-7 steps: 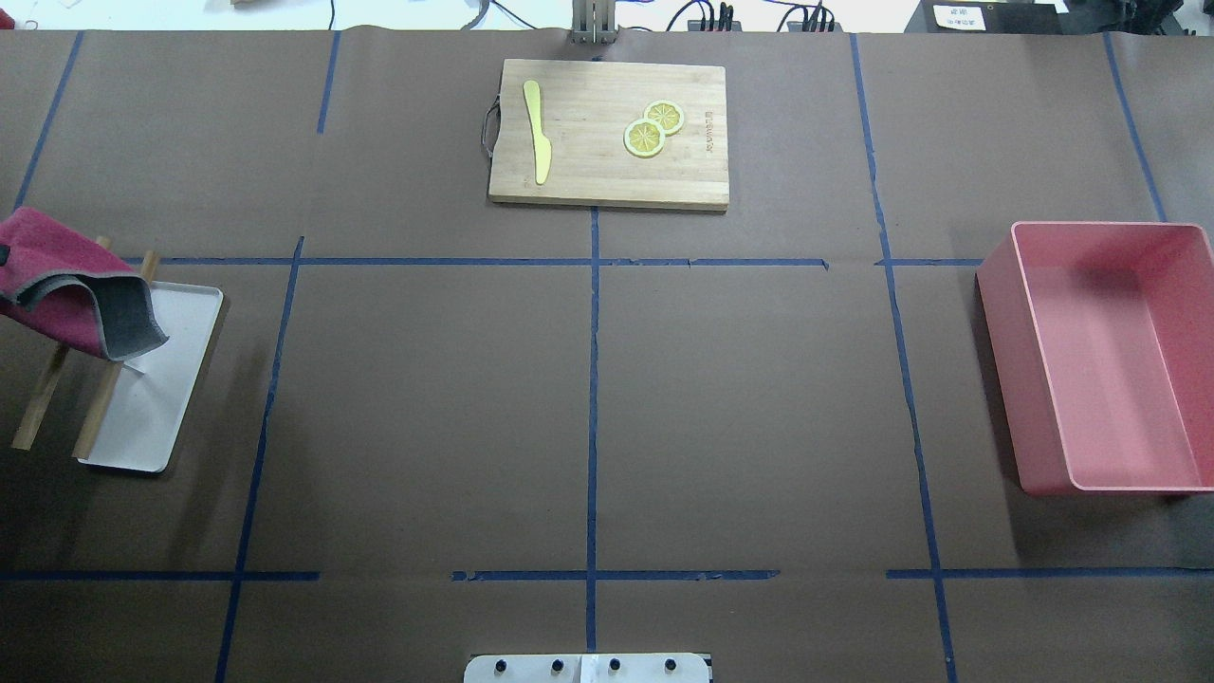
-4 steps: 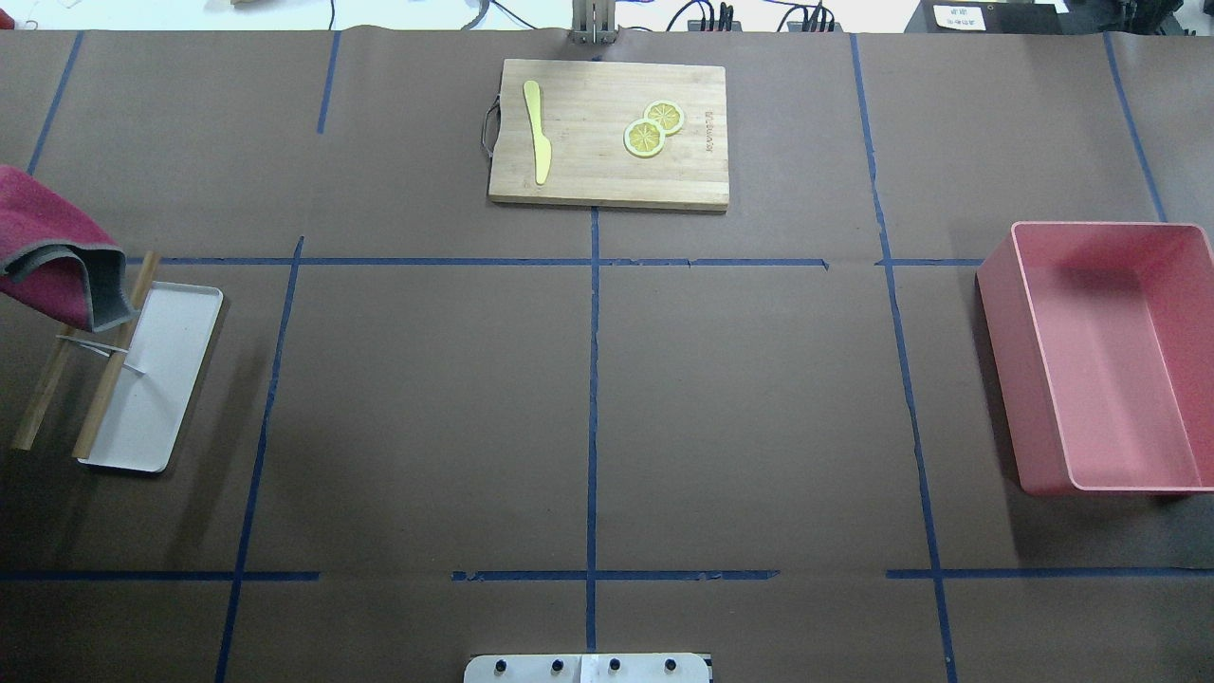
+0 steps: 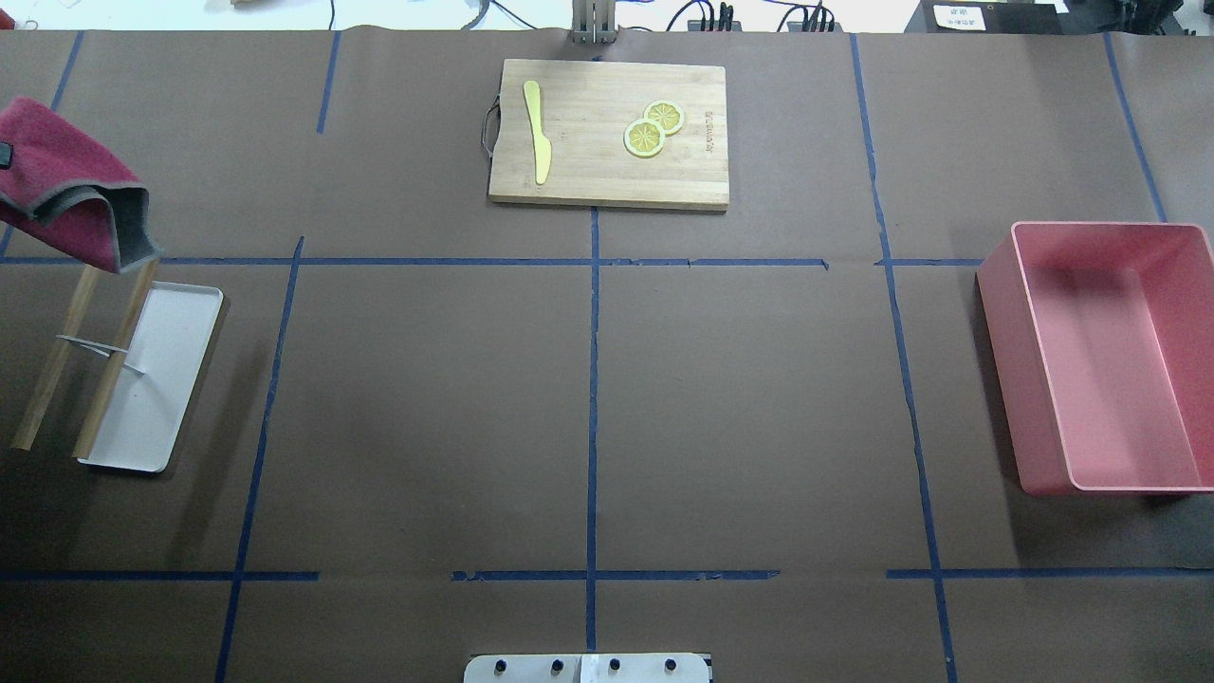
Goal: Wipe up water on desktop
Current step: 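Lift the pink towel off the tray and carry it toward the table center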
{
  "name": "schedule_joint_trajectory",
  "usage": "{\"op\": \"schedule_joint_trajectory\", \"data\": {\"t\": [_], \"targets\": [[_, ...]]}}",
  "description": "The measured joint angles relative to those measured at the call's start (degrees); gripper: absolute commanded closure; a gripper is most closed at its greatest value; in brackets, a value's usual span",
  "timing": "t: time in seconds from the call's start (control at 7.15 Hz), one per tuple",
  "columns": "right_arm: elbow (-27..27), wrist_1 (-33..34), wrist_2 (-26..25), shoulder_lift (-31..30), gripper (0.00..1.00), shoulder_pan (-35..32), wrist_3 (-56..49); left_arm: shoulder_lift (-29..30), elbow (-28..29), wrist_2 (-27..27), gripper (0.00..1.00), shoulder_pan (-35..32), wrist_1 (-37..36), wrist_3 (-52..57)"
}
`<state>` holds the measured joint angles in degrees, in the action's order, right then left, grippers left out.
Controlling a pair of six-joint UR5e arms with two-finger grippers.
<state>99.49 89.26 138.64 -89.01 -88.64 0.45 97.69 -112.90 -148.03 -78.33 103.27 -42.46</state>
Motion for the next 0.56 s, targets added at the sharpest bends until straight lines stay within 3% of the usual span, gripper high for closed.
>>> {"op": "schedule_joint_trajectory", "data": {"t": [0.28, 0.56], "targets": [[0.9, 0.0, 0.0, 0.4, 0.00, 0.3, 0.6, 3.3, -3.3, 6.8, 1.00, 3.0, -6.0, 0.3], [3.6, -0.1, 0.0, 1.0, 0.00, 2.5, 6.0, 9.2, -8.5, 15.9, 1.00, 8.1, -20.2, 0.5]]}}
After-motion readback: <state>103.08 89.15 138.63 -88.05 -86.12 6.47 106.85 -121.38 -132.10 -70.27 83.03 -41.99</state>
